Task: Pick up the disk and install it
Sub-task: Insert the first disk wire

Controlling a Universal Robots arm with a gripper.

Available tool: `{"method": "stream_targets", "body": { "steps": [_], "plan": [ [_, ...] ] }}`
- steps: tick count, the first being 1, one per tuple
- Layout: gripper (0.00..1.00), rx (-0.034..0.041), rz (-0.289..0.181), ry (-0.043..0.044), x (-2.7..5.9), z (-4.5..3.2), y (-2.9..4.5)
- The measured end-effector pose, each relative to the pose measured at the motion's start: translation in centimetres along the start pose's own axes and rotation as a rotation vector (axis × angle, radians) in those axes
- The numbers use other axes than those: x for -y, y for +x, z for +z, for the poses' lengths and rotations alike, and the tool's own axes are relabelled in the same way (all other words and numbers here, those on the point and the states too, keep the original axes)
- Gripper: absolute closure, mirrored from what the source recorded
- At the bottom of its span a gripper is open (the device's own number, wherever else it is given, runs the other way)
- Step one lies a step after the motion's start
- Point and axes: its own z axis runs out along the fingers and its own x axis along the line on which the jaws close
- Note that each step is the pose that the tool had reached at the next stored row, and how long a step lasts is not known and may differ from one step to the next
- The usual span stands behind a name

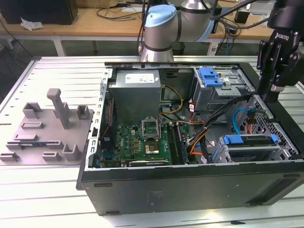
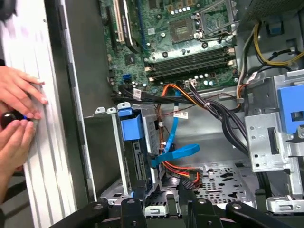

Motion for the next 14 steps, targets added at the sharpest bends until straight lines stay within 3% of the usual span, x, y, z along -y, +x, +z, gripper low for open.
{"method": "stream_targets", "body": {
  "steps": [4, 7, 8, 14],
  "plan": [
    [0.58, -0.052, -0.01, -0.0306, 0.43, -0.15, -0.59],
    [0.58, -0.0815, -0.016, -0.0489, 0.78, -0.27, -1.06],
    [0.58, -0.0865, -0.017, -0.0512, 1.02, -0.35, -1.38],
    [0.58, -0.087, 0.0, -0.0571, 1.88, -0.25, -2.06]
  ]
}}
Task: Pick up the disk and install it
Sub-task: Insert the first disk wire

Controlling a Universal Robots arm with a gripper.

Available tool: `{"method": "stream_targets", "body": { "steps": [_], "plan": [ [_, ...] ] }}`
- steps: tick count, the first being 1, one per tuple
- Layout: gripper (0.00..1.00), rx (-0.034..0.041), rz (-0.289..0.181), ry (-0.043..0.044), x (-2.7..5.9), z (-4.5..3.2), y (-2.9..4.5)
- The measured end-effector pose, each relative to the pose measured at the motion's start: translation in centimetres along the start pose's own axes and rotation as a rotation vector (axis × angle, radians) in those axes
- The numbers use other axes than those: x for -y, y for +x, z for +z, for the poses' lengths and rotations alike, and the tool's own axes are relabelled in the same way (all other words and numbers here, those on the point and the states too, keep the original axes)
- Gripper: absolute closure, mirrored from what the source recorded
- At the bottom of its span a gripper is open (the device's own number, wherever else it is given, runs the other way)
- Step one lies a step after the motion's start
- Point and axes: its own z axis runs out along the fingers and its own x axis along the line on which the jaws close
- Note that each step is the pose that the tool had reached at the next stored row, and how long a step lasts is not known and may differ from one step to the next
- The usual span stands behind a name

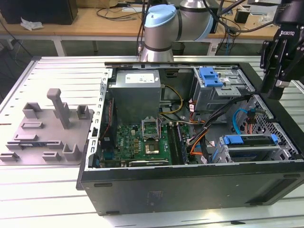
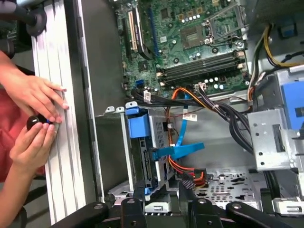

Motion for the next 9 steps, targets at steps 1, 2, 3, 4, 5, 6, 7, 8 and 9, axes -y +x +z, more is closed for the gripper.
{"method": "stream_targets", "body": {
  "steps": [1, 2, 3, 4, 5, 6, 7, 8, 9],
  "plan": [
    [0.58, 0.0005, 0.008, -0.003, 0.11, 0.05, -0.05],
    [0.58, 0.0011, 0.024, -0.0096, 0.26, 0.15, -0.13],
    [0.58, 0.0017, 0.04, -0.016, 0.37, 0.25, -0.19],
    [0.58, 0.0022, 0.05, -0.02, 0.44, 0.31, -0.23],
    [0.58, 0.0024, 0.059, -0.0237, 0.51, 0.36, -0.27],
    [0.58, 0.0031, 0.075, -0.0301, 0.63, 0.46, -0.34],
    [0.58, 0.0035, 0.084, -0.0334, 0.71, 0.52, -0.38],
    [0.58, 0.0033, 0.094, -0.0374, 0.83, 0.59, -0.45],
    [0.58, 0.0029, 0.1, -0.0394, 0.91, 0.63, -0.51]
  ]
}}
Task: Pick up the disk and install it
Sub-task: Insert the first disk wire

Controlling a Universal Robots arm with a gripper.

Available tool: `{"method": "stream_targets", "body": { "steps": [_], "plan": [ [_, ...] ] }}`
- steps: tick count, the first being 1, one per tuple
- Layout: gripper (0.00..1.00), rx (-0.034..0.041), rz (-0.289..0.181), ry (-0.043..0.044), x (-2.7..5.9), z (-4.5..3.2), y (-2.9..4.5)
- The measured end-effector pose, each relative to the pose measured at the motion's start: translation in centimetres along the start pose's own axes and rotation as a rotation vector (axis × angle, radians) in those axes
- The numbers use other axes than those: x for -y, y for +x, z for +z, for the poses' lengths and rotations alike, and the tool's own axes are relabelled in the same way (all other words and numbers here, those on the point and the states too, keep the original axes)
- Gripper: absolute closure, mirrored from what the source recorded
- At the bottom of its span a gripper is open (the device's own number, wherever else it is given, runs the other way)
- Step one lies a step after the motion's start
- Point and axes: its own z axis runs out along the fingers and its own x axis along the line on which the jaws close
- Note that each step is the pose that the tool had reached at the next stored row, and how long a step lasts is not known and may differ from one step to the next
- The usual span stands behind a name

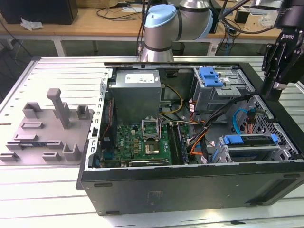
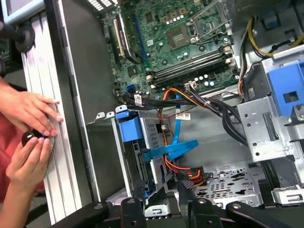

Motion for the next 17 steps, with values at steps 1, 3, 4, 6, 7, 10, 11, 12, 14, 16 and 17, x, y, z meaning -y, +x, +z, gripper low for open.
{"method": "stream_targets", "body": {
  "steps": [1, 3, 4, 6, 7, 10, 11, 12, 14, 16, 17],
  "plan": [
    [0.58, -0.0007, 0.004, -0.0013, 0.06, 0.03, -0.08],
    [0.58, -0.0026, 0.011, -0.0033, 0.16, 0.14, -0.33],
    [0.58, -0.0043, 0.015, -0.0043, 0.22, 0.23, -0.5],
    [0.58, -0.008, 0.022, -0.0062, 0.35, 0.41, -0.84],
    [0.58, -0.0104, 0.027, -0.0071, 0.43, 0.5, -1.04],
    [0.58, -0.0171, 0.034, -0.0082, 0.5, 0.67, -1.49],
    [0.58, -0.02, 0.035, -0.0084, 0.49, 0.7, -1.62],
    [0.58, -0.026, 0.037, -0.0087, 0.49, 0.73, -1.86],
    [0.58, -0.0381, 0.038, -0.0095, 0.46, 0.71, -2.26],
    [0.58, -0.0552, 0.037, -0.0132, 0.52, 0.63, -2.71],
    [0.58, -0.0639, 0.036, -0.0156, 0.55, 0.59, -2.93]
  ]
}}
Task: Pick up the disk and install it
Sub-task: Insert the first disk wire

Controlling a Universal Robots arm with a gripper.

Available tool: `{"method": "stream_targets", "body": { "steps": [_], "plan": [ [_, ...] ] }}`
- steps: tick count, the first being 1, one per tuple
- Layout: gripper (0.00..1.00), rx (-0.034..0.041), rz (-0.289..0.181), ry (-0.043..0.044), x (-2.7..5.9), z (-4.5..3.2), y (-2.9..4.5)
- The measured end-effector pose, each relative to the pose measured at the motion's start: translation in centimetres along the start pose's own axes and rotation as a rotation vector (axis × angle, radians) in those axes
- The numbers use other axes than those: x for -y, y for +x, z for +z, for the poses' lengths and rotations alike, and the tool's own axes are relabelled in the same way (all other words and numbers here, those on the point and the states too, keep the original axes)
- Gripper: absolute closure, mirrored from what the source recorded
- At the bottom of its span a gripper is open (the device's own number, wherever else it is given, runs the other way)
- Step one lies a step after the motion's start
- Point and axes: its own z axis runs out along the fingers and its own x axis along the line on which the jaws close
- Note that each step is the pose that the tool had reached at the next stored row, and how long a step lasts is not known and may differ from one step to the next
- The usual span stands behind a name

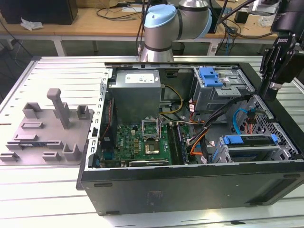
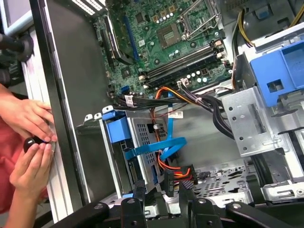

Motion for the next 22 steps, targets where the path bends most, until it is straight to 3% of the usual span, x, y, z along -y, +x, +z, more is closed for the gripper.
{"method": "stream_targets", "body": {
  "steps": [3, 7, 13, 16, 22],
  "plan": [
    [0.58, -0.0114, -0.002, -0.0048, 0.19, 0.16, -0.65],
    [0.58, -0.0201, -0.004, -0.0115, 0.27, 0.64, -1.0],
    [0.58, -0.0251, -0.009, -0.0214, 0.33, 1.29, -1.33],
    [0.58, -0.0307, -0.014, -0.0311, 0.44, 1.49, -1.36],
    [0.58, -0.0328, -0.016, -0.0357, 0.9, 1.77, -1.09]
  ]
}}
